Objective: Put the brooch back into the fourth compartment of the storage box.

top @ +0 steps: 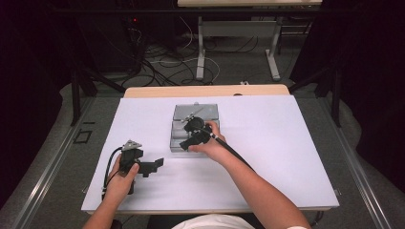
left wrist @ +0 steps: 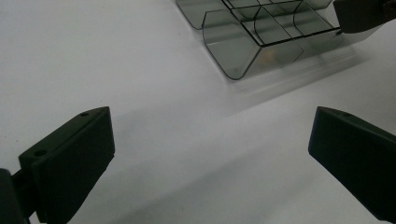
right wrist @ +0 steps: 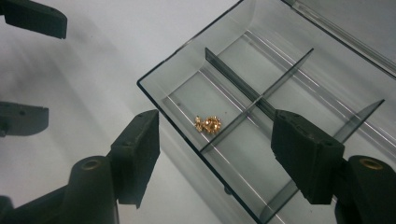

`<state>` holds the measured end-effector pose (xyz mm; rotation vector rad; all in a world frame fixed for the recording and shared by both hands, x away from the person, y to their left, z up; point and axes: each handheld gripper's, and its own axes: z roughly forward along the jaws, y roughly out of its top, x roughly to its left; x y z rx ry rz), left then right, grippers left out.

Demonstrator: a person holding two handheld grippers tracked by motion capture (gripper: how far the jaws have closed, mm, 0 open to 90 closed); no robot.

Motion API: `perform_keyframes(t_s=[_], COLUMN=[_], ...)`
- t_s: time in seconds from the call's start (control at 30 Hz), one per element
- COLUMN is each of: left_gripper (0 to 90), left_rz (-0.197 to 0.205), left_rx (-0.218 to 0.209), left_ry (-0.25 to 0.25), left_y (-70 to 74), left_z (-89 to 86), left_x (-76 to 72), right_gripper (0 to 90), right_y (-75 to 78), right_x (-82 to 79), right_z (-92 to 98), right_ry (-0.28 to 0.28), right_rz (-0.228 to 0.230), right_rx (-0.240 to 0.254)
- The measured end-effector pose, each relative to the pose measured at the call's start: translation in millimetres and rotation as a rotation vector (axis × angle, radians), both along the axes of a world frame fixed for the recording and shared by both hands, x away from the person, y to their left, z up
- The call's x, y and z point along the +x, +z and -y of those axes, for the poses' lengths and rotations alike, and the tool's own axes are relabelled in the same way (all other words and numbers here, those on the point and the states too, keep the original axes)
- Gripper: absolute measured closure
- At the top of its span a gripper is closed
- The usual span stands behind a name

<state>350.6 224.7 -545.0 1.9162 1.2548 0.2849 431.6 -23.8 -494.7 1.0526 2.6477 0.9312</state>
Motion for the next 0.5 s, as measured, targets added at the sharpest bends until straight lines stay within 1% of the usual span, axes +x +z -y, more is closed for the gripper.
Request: perform_keyframes(t_s=[0.03, 0.07, 0.17, 0.33, 0.37, 0.4, 0.43, 0.47, 0.5], left_gripper=[0.5, 0.5, 0.5, 0.5, 0.5, 0.5, 0.5, 0.5, 0.5], left_rz=[-0.002, -0.002, 0.001, 0.0, 0.0, 0.001, 0.0, 0.0, 0.0], left_rx=[0.001, 0.001, 0.0, 0.003, 0.003, 0.0, -0.001, -0.001, -0.001], left_ry=[0.0, -0.002, -0.003, -0.007, -0.006, -0.003, -0.003, -0.003, -0.002], left_y=[0.1, 0.2, -0.2, -0.2, -0.2, -0.3, -0.2, -0.2, -0.2], left_z=[0.2, 0.3, 0.5, 0.5, 0.5, 0.7, 0.7, 0.7, 0.7], left_x=[0.0, -0.1, 0.3, 0.3, 0.3, 0.3, 0.2, 0.2, 0.2], right_gripper=[32.3, 32.1, 31.4, 27.8, 27.1, 26.2, 25.6, 25.0, 24.0], right_y=[-0.6, -0.2, 0.3, -0.2, -0.6, -1.3, -1.6, -1.7, -1.7], right_x=[-0.6, -1.8, -4.3, -9.5, -9.7, -10.8, -11.5, -13.3, -13.1], right_z=[1.0, 2.4, 7.1, 14.6, 17.0, 18.2, 19.9, 20.8, 22.6], right_ry=[0.005, 0.002, 0.007, -0.015, 0.006, -0.001, 0.008, -0.007, 0.014], right_rz=[0.0, 0.001, 0.008, 0.005, 0.007, 0.014, 0.015, 0.01, 0.011], right_rx=[0.009, -0.001, -0.007, 0.009, 0.007, 0.009, 0.008, 0.008, 0.002])
